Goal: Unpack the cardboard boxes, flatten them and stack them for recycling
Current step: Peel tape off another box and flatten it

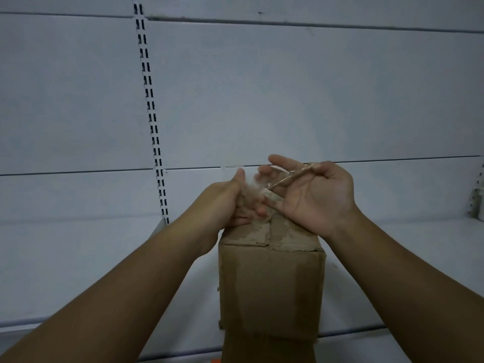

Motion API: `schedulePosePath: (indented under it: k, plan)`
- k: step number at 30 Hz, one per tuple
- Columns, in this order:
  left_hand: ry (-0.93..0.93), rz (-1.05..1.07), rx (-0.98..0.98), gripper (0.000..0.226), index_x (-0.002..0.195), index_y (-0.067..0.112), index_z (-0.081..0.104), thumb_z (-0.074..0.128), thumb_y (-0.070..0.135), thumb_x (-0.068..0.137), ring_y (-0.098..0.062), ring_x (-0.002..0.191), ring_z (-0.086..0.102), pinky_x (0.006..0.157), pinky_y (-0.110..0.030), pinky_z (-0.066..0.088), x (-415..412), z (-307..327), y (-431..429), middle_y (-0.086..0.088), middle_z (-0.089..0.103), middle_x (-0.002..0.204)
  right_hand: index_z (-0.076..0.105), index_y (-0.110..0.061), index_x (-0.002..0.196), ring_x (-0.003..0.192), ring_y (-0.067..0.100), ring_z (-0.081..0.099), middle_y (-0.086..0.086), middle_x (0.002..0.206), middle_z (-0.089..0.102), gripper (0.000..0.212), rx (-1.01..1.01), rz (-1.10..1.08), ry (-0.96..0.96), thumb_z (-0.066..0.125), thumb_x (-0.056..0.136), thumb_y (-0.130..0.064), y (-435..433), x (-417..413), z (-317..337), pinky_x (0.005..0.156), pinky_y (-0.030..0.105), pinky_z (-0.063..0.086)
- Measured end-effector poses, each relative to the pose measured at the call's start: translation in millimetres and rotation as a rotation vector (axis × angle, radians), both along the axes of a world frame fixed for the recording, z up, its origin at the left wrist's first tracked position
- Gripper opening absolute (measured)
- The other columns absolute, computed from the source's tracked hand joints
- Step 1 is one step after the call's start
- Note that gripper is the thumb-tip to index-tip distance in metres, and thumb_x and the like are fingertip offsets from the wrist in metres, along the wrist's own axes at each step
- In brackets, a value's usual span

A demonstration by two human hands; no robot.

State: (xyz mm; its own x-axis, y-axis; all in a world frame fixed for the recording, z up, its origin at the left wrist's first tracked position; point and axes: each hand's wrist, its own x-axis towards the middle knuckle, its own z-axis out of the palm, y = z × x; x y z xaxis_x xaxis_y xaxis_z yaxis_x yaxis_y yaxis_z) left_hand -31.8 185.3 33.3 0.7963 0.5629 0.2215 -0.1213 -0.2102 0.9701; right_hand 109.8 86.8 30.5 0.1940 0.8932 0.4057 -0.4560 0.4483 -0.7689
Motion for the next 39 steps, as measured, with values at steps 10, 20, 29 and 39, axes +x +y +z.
schedulePosePath:
  k: [10,20,29,39]
  plan:
    - [0.01,0.211,0.123,0.06,0.125,0.021,0.055,0.034,0.062,0.088,-0.018,0.108,0.056,0.092,-0.038,0.048,-4.3,5.3,5.3,-0.003,0.059,0.124,0.054,-0.022,0.127,0.109,0.011,0.058,-0.003,0.125,0.061,0.044,-0.425,-0.449,-0.926,0.061,0.086,-0.032,4.1,-29.2,2.5,0.096,0.03,0.045]
    - [0.47,0.259,1.168,0.069,0.122,0.047,0.039,0.036,0.085,0.064,-0.007,0.112,0.047,0.103,-0.039,0.036,-7.2,-21.0,-63.4,0.018,0.049,0.126,0.052,-0.014,0.093,0.063,0.01,0.061,0.004,0.079,0.06,0.011,-0.233,-0.661,-0.011,0.042,0.099,-0.016,21.3,-7.5,6.4,0.078,0.033,0.052]
    - [0.862,-0.224,0.912,0.071,0.123,0.038,0.057,0.046,0.081,0.067,-0.001,0.135,0.03,0.112,-0.03,0.022,-22.3,38.1,-17.9,0.024,0.031,0.147,0.06,-0.016,0.08,0.052,0.015,0.045,0.006,0.069,0.058,0.02,-0.344,-1.04,-0.527,0.046,0.093,-0.015,-16.3,108.3,-8.0,0.048,0.027,0.039]
    - [0.846,0.153,1.284,0.061,0.136,0.046,0.031,0.06,0.047,0.082,-0.016,0.119,0.047,0.093,-0.031,0.038,50.9,4.8,-39.2,0.012,0.049,0.135,0.054,-0.015,0.057,0.044,0.007,0.042,-0.007,0.049,0.053,0.032,-0.423,-0.794,-0.992,0.049,0.089,-0.016,-26.4,123.3,-39.4,0.048,0.024,0.032]
